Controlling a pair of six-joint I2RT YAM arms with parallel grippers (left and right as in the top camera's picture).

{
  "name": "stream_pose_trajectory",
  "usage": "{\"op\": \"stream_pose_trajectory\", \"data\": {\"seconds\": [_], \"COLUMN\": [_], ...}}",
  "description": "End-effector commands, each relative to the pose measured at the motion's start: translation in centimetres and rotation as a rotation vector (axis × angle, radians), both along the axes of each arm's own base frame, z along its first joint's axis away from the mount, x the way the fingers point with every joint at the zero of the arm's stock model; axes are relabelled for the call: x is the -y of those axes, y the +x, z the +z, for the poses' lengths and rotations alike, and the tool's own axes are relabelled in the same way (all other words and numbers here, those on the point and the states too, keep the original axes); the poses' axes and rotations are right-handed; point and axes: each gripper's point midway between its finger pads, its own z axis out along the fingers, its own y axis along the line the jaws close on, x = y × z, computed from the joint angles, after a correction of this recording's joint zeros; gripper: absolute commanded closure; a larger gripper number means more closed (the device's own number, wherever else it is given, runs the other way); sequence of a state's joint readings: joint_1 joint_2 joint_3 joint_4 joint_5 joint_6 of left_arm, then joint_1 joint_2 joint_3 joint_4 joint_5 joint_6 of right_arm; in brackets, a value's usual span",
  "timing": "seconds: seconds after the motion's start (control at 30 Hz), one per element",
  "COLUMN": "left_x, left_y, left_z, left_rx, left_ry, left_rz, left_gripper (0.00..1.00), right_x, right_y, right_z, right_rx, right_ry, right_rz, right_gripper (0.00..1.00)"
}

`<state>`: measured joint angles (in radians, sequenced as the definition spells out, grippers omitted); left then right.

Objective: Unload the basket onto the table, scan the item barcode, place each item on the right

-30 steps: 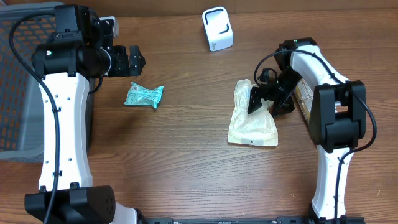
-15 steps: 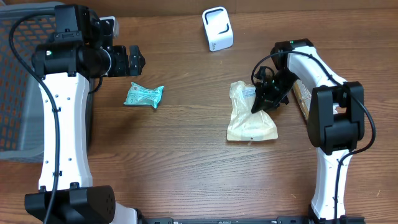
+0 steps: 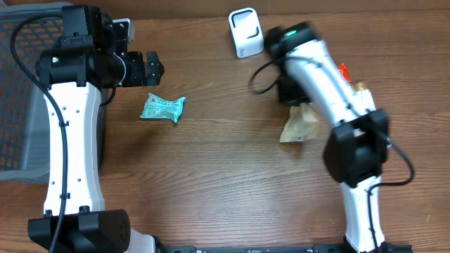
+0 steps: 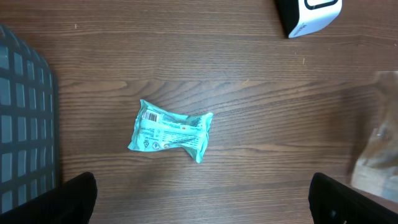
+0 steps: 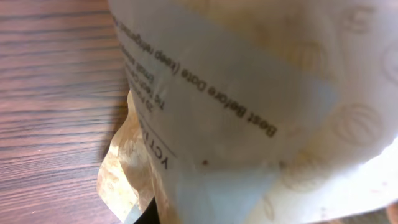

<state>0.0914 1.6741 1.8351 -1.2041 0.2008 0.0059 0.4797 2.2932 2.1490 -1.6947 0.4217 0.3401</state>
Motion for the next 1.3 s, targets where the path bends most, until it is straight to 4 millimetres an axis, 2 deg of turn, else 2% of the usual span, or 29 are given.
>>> {"op": "stream_pose_trajectory", "data": {"seconds": [0.0,0.17,0.27,0.33,0.37,0.57,0.7,0.83,1.03,1.17,1.27], "left_x": [0.2,0.3,0.3,0.3,0.3,0.3,0.3,0.3,0.3,0.3,0.3], "left_y": [0.2,0.2,0.2,0.2,0.2,0.2,0.2,0.2,0.2,0.2,0.2], "left_z": [0.6,0.6,0.6,0.6,0.6,0.6,0.6,0.6,0.6,0.6,0.6], "left_rx": [0.019,0.019,0.019,0.019,0.019,0.019,0.019,0.019,0.019,0.019,0.019], "left_ry": [0.000,0.000,0.000,0.000,0.000,0.000,0.000,0.000,0.000,0.000,0.000], "left_rz": [-0.001,-0.003,-0.002,-0.002,-0.002,-0.002,-0.002,-0.002,-0.003,-0.002,-0.002], "left_gripper": [0.00,0.00,0.00,0.00,0.00,0.00,0.01,0.00,0.00,0.00,0.00], "right_x": [0.0,-1.7,-2.5,-3.5,-4.0,-7.1,-8.7,-9.0,-6.7,-8.0,-7.1], "right_y": [1.5,1.2,0.7,0.4,0.3,-0.5,-0.5,0.8,4.1,4.4,4.7], "right_z": [-0.7,-3.7,-4.7,-4.9,-4.9,-5.1,-5.5,-4.1,2.4,2.9,3.7], "right_rx": [0.091,0.052,0.034,0.038,0.043,0.079,0.104,0.153,0.320,0.351,0.354], "right_ry": [-0.236,-0.337,-0.350,-0.345,-0.343,-0.319,-0.254,-0.209,-0.311,-0.204,-0.278], "right_rz": [0.084,0.179,0.205,0.227,0.237,0.301,0.298,0.267,0.257,0.237,0.278], "right_gripper": [0.96,0.94,0.93,0.83,0.83,0.84,0.96,0.96,0.96,0.96,0.96]}}
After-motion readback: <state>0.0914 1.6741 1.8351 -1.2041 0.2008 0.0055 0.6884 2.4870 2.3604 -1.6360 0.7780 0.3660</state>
